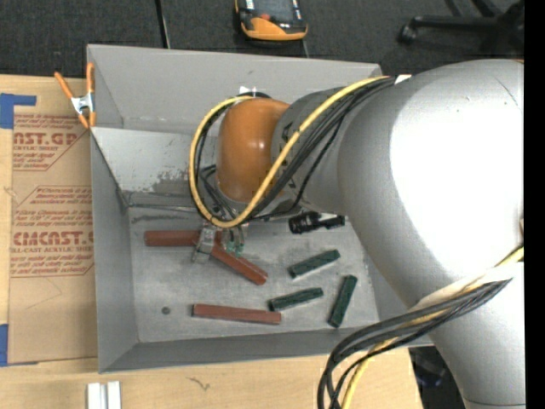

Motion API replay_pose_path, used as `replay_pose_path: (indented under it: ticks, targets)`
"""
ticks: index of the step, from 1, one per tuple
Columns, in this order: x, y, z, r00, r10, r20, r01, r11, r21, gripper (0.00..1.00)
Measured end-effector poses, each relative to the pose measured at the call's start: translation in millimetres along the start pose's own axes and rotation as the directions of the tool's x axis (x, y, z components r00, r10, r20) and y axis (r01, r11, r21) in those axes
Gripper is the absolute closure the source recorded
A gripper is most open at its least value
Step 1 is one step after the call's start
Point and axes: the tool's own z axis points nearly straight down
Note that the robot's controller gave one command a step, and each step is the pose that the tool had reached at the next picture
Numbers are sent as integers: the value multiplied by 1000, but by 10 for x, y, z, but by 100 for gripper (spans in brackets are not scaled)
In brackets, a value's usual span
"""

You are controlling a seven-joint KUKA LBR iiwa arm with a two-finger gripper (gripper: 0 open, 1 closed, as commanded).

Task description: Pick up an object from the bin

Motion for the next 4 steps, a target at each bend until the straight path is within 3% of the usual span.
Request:
replay_pose_path:
  ticks: [3,4]
  targets:
    - [15,-8,-204,1000,-1,-5,1,1000,2,100]
    - [0,1,-301,1000,0,1,0,1000,-1,100]
